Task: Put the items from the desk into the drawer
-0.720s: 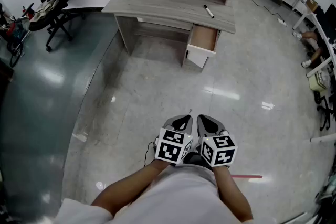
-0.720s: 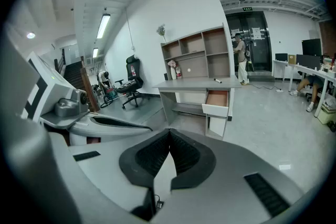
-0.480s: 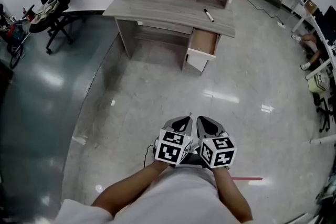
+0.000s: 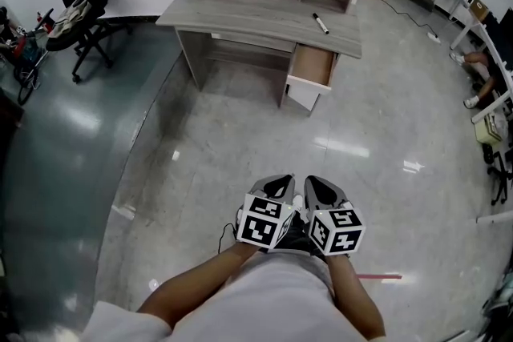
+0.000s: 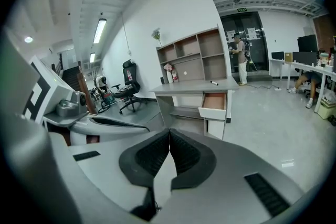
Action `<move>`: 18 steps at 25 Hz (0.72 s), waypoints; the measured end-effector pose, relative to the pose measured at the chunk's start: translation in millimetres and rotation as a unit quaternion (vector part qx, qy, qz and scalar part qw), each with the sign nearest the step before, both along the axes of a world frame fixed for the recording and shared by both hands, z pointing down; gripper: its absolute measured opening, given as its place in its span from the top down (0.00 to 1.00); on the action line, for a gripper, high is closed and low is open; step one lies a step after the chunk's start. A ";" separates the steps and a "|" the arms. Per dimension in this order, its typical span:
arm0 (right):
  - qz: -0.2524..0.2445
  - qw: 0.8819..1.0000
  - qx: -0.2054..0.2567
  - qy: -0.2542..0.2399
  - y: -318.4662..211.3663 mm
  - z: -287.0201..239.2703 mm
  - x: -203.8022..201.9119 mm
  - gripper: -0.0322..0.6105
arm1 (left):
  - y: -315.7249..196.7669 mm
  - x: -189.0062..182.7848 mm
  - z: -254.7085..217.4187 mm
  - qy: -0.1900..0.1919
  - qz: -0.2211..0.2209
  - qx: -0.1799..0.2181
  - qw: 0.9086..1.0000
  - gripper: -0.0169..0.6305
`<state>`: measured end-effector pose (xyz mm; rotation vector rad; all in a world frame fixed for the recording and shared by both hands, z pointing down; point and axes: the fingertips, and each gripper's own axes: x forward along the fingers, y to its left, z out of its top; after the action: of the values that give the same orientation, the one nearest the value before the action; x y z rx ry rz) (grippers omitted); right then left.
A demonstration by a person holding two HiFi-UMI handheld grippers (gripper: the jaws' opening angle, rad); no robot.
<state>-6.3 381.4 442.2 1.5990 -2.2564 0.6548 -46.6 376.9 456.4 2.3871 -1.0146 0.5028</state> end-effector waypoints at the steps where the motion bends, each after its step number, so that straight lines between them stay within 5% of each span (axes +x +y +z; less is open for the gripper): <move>1: -0.002 1.000 0.000 -0.002 -5.2 1.5 2.3 0.95 | -5.4 1.5 1.0 -0.002 -0.002 0.000 1.000 0.97; 18: -0.029 0.999 -0.030 -0.028 -138.1 16.7 64.1 0.95 | -138.9 73.5 9.9 -0.040 -0.004 -0.023 0.999 0.97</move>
<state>57.8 243.4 458.9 1.5003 -2.2913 0.7528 26.9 238.0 466.3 2.3390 -1.0351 0.6154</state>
